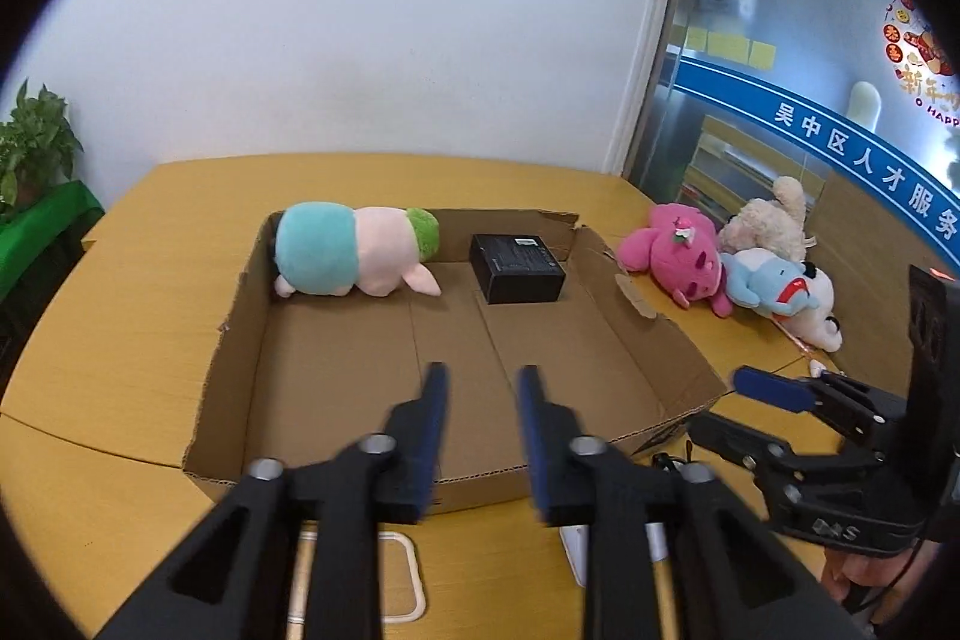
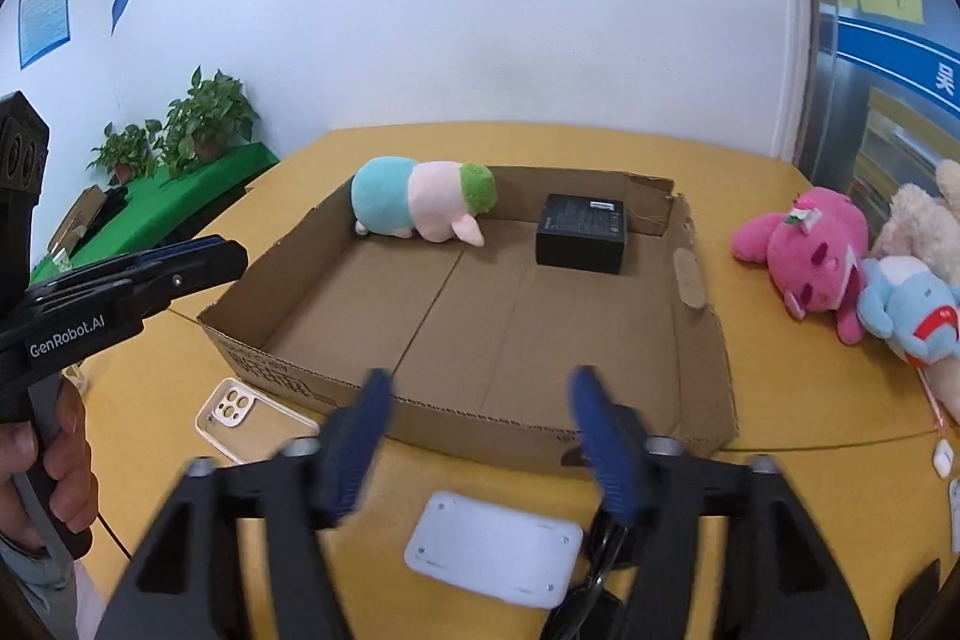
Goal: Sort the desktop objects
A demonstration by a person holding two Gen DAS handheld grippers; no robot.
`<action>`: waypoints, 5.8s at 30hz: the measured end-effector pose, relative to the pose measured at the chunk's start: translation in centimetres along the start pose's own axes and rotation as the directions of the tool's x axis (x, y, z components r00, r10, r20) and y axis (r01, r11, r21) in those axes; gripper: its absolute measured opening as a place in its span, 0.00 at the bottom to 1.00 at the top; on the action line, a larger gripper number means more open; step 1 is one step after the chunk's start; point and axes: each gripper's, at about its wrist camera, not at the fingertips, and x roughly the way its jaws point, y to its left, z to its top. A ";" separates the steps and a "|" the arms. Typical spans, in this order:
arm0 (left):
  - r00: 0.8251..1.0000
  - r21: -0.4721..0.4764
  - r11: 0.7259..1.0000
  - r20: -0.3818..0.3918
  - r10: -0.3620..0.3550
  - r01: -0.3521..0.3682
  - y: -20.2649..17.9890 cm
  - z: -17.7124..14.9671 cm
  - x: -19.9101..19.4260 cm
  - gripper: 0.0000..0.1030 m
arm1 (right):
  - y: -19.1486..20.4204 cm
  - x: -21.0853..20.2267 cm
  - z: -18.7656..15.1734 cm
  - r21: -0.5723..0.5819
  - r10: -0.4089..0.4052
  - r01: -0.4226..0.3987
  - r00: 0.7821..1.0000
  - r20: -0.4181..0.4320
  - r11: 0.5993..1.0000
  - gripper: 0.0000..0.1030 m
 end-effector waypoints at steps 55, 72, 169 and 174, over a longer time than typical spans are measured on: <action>0.656 -0.206 0.859 -0.570 -0.494 0.469 -13.9 -15.5 12.9 0.37 | -6.6 -0.1 -17.5 0.293 0.144 -0.072 0.961 -0.234 0.953 0.51; 0.757 -0.093 0.860 -0.435 -0.488 0.501 -12.0 -10.0 7.5 0.35 | -3.1 -2.9 -11.6 0.181 0.100 -0.075 0.986 -0.133 0.981 0.50; 0.753 -0.252 0.862 -0.419 -0.507 0.440 -2.0 -13.9 6.4 0.12 | 1.8 1.9 -16.0 0.285 0.481 -0.399 0.807 -0.342 0.872 0.09; 0.716 -0.253 0.844 -0.448 -0.536 0.473 -3.5 -14.7 6.5 0.12 | 1.8 2.4 -16.1 0.299 0.492 -0.404 0.805 -0.333 0.864 0.08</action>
